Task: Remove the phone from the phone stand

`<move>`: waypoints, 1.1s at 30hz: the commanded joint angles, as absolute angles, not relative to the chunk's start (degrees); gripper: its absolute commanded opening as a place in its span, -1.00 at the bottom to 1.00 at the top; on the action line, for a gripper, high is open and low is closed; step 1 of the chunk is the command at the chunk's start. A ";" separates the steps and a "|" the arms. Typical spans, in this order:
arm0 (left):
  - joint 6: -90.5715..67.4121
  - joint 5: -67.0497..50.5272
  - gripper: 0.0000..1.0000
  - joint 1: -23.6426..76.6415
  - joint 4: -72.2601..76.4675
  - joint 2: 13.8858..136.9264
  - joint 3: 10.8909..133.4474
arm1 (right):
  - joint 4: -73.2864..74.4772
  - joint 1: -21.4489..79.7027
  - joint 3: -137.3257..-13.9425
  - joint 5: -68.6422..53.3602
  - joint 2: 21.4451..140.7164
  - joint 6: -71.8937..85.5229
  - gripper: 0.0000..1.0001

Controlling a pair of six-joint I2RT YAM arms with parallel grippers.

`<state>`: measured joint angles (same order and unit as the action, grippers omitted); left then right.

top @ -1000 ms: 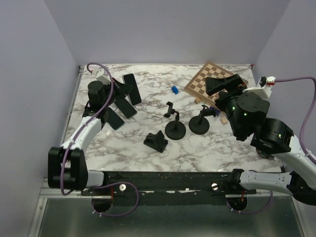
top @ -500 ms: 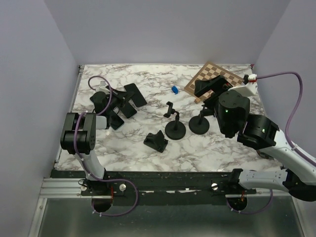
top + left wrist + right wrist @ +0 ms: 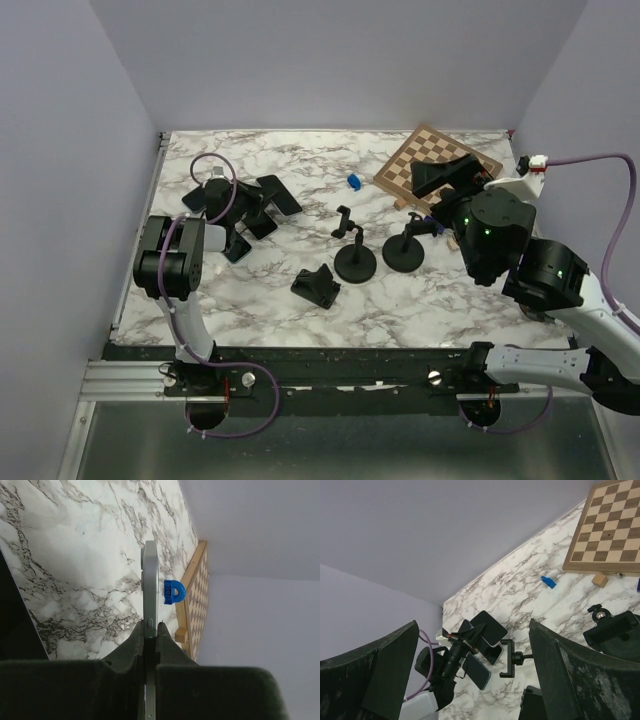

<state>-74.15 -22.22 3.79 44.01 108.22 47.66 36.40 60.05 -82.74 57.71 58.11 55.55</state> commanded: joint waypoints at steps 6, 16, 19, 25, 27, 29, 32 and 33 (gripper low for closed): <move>-72.22 -17.81 -0.77 4.84 35.42 109.11 51.95 | 38.47 60.38 -82.18 59.46 58.07 58.18 0.93; -73.19 -16.45 -0.64 5.01 31.18 109.74 53.37 | 38.41 60.38 -82.67 58.22 59.50 59.30 0.92; -71.08 -15.73 -0.62 5.09 28.64 109.93 54.63 | 38.15 60.39 -82.83 57.45 59.90 59.33 0.92; -70.74 -16.46 -0.53 5.10 28.51 111.39 55.75 | 38.36 60.43 -83.05 56.94 59.84 59.63 0.92; -70.84 -16.86 -0.52 5.12 28.55 111.85 56.19 | 38.62 60.38 -82.92 56.94 59.68 59.85 0.92; -70.80 -17.05 -0.48 5.27 28.16 112.04 56.57 | 38.84 60.41 -82.90 56.96 59.44 60.08 0.92; -70.62 -17.13 -0.40 5.45 27.34 112.32 57.04 | 39.11 60.41 -82.97 56.95 59.25 60.39 0.91; -70.58 -17.27 -0.38 5.45 27.17 112.32 57.19 | 39.20 60.42 -82.96 56.95 59.22 60.43 0.91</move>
<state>-71.00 -16.95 5.02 26.87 111.92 54.96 37.12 60.05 -82.74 56.66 59.81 58.85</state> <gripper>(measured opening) 0.284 0.959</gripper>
